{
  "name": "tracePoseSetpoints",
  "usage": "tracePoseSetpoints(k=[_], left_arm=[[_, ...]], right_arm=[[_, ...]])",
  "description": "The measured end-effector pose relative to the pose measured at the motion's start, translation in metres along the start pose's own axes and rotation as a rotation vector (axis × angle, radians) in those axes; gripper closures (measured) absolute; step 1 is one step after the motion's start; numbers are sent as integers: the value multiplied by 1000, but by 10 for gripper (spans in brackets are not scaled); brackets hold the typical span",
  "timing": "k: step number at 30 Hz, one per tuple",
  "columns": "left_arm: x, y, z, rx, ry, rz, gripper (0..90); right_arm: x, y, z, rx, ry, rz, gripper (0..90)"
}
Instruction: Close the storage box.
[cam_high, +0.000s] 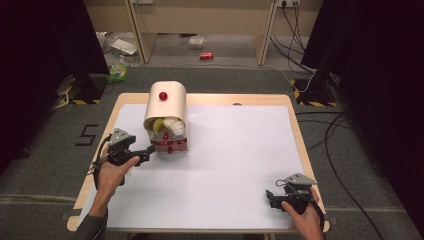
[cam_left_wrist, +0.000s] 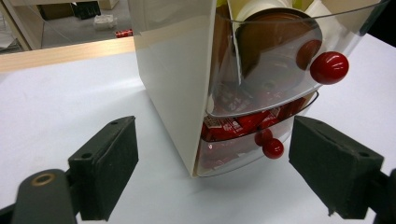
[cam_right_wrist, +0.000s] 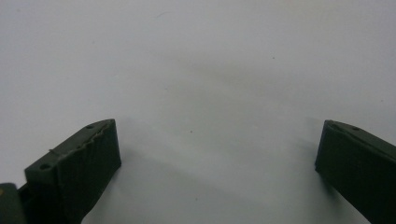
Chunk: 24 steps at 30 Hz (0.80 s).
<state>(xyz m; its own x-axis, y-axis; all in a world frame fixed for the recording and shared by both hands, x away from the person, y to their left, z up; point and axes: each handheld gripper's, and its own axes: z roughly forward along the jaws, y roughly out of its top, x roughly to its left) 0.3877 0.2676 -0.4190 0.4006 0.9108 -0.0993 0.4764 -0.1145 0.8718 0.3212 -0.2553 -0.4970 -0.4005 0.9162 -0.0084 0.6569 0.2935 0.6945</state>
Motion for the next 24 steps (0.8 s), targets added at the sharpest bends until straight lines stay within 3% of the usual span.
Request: tracePoseSetpoints(k=[24], left_arm=[[4, -14, -12, 2, -3, 5, 155]], right_arm=[[0, 0, 0, 0, 1, -1, 4]])
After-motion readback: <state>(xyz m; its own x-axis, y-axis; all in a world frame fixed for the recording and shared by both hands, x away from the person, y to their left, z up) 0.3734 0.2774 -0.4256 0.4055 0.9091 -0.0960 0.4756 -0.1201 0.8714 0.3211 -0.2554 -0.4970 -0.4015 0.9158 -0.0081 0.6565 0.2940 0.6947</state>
